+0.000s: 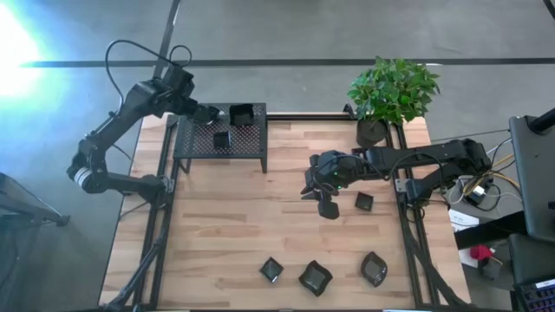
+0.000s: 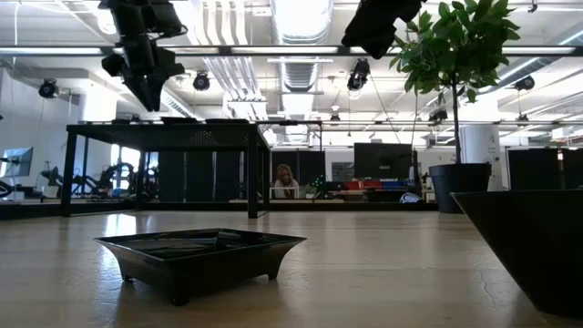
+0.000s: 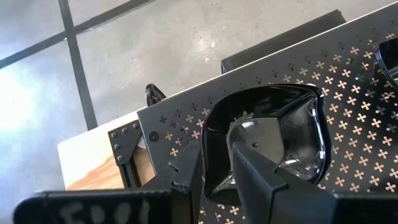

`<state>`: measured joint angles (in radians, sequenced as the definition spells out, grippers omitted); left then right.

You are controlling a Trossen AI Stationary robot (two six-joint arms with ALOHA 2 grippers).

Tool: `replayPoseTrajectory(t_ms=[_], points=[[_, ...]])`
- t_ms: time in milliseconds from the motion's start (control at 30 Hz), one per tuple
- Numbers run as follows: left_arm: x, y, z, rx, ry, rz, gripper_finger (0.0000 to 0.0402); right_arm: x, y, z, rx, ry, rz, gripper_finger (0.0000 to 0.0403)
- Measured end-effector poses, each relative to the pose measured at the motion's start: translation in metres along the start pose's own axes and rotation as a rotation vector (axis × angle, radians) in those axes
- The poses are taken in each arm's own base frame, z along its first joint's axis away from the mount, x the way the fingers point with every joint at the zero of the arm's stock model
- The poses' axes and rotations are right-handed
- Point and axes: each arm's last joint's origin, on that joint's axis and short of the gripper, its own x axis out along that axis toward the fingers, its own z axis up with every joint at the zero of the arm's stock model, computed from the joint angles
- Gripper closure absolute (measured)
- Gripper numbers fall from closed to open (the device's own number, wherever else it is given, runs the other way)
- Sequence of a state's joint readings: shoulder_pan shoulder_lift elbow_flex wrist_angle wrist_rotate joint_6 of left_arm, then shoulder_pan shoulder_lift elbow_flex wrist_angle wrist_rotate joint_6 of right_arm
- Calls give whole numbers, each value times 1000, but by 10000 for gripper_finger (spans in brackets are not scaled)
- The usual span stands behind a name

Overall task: Pick & Place Mini shaped plates
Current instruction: Stack the leaf shaped plate on top of the stacked leaf shaped plate on the shelf

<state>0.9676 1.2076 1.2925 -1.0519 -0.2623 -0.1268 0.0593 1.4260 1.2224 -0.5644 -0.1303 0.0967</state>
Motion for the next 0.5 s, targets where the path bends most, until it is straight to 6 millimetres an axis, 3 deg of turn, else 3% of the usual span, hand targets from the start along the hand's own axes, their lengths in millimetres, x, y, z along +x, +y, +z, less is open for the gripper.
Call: replayPoseTrajectory(t_ms=[500], points=[[33, -7, -13, 21, 73, 6, 319, 0, 0, 0, 12, -1, 0, 335]])
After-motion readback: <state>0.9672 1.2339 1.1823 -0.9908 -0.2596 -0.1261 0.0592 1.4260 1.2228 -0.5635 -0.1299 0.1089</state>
